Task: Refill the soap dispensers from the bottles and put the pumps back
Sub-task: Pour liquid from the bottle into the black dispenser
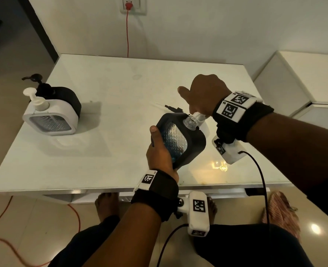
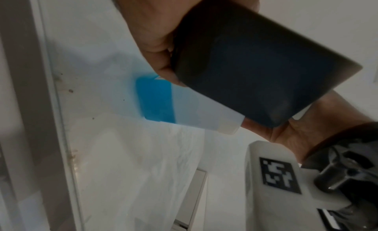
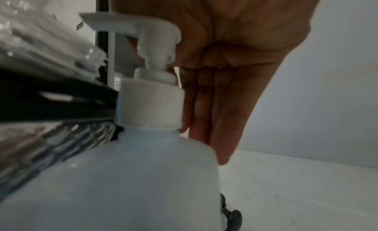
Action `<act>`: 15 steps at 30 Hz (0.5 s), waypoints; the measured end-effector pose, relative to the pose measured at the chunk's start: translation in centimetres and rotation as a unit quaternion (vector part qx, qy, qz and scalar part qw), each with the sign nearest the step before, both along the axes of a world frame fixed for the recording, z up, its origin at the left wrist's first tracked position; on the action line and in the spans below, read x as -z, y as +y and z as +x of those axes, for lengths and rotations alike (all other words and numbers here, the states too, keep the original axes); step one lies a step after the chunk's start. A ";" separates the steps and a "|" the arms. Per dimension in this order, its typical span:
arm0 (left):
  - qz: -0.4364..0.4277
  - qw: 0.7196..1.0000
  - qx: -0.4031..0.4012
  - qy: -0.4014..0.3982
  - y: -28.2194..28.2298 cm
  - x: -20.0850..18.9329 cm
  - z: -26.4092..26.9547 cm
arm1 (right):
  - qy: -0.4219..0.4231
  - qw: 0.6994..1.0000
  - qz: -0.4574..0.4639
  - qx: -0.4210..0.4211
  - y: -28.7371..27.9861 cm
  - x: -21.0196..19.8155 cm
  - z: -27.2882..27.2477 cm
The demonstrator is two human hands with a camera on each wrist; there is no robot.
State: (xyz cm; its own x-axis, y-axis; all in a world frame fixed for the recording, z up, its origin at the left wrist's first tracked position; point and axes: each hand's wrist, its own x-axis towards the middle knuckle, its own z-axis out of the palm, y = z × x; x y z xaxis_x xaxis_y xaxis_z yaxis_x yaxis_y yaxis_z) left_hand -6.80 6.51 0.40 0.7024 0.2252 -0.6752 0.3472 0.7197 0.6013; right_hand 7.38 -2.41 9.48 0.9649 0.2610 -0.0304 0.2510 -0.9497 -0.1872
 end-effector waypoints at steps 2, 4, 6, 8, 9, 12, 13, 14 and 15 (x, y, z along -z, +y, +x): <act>0.000 1.000 0.000 0.001 0.0 0.1 0.0 | 0.005 1.000 -0.027 -0.002 -0.1 -0.1 0.0; -0.001 1.000 -0.004 0.002 0.1 0.1 0.1 | 0.004 0.997 -0.071 -0.010 0.0 0.0 -0.1; 0.003 1.000 -0.005 0.002 0.1 0.0 0.2 | -0.004 0.998 -0.059 0.006 0.0 0.3 -0.2; 0.004 1.000 -0.006 0.001 0.1 0.0 0.2 | -0.020 0.999 -0.002 0.032 0.1 0.4 -0.5; 0.002 1.000 -0.006 -0.001 0.0 0.0 0.2 | -0.030 0.999 0.019 0.035 0.1 0.4 -0.6; -0.003 1.000 -0.005 -0.005 -0.1 0.0 0.1 | -0.018 0.999 0.025 0.035 0.2 0.0 -0.7; -0.005 1.000 -0.006 -0.004 -0.2 0.0 0.0 | -0.012 0.999 0.024 0.031 0.2 -0.2 -0.7; -0.004 1.000 -0.006 -0.003 -0.2 0.1 0.0 | -0.002 0.999 0.025 0.027 0.1 -0.4 -0.6; -0.003 1.000 -0.005 -0.002 -0.2 0.1 0.0 | 0.005 0.999 0.028 0.023 0.2 -0.5 -0.5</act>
State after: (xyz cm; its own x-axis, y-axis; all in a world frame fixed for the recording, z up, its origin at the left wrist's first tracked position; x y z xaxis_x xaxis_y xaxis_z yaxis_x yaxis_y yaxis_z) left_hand -6.77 6.32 0.32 0.7029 0.2288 -0.6735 0.3371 0.7267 0.5986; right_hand 6.86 -2.26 9.94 0.9754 0.2188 -0.0257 0.2062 -0.9479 -0.2427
